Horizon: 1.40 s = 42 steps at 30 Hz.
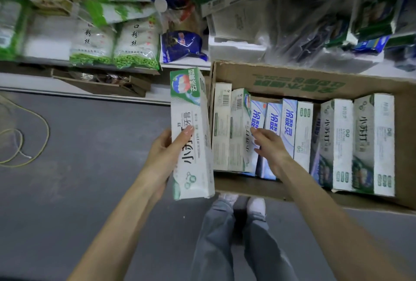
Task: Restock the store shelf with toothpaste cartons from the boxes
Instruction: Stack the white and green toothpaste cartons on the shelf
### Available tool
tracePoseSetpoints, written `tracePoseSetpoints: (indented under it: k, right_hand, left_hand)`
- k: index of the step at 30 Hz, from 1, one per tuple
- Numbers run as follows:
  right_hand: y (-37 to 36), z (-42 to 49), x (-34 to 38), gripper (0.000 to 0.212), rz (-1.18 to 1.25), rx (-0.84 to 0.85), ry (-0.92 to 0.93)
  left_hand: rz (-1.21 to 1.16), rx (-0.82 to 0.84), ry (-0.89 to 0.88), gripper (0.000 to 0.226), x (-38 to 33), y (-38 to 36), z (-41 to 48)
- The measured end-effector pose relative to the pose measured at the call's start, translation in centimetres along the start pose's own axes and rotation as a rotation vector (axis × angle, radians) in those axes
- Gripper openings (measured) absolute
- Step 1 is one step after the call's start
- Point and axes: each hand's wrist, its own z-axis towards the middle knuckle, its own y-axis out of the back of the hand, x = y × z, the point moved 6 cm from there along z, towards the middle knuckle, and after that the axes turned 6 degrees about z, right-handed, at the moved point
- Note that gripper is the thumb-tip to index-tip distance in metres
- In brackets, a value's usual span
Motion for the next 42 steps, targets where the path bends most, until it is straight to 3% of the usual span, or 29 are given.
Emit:
tracePoseSetpoints:
  k: [3,5,12,17,26,29,32,34,38,40,42]
  right_hand:
    - [-1.3,1.4,-0.7,0.059,-0.057,-0.005,-0.016]
    - [-1.5,1.6,-0.7,0.059,-0.049,-0.034,-0.028]
    - [-2.2,2.2,-0.8,0.034,-0.043,0.000,-0.060]
    - [-1.9,3.0,-1.4,0.039,-0.125,0.049,-0.055]
    - [1.0,-1.9,-1.1,0.062,0.057,0.170,-0.167]
    - [1.5,-5.7,0.9,0.070,0.186,0.207,-0.162]
    - [1.5,-9.9,3.9,0.071,0.290,0.289,-0.111]
    - [1.2,-12.5,5.9,0.058,0.375,0.345,-0.052]
    - [1.6,-16.9,9.9,0.056,0.457,0.416,0.070]
    - [2.1,-18.5,11.8,0.053,0.408,0.431,0.127]
    - [2.9,-20.5,14.0,0.050,0.310,0.437,0.205]
  left_hand:
    - [-0.004,-0.015,0.010,0.038,0.9,0.2,0.7]
    - [-0.014,-0.015,0.017,0.046,1.3,0.1,0.8]
    - [-0.016,-0.002,-0.005,0.056,1.6,0.1,0.7]
    - [0.009,0.008,0.005,0.053,1.6,0.3,0.9]
    - [-0.042,0.021,0.067,0.038,1.2,0.0,-0.5]
    - [-0.193,0.140,0.055,0.036,0.9,0.2,-2.1]
    - [-0.200,0.228,0.148,0.039,0.0,-1.7,-5.2]
    - [-0.265,0.222,0.262,0.044,-0.8,-3.2,-7.4]
    - [-0.405,0.329,0.251,0.042,-3.6,-4.8,-11.0]
    - [-0.414,0.368,0.239,0.061,-5.1,-5.2,-12.4]
    - [-0.362,0.416,0.189,0.063,-6.6,-5.4,-14.0]
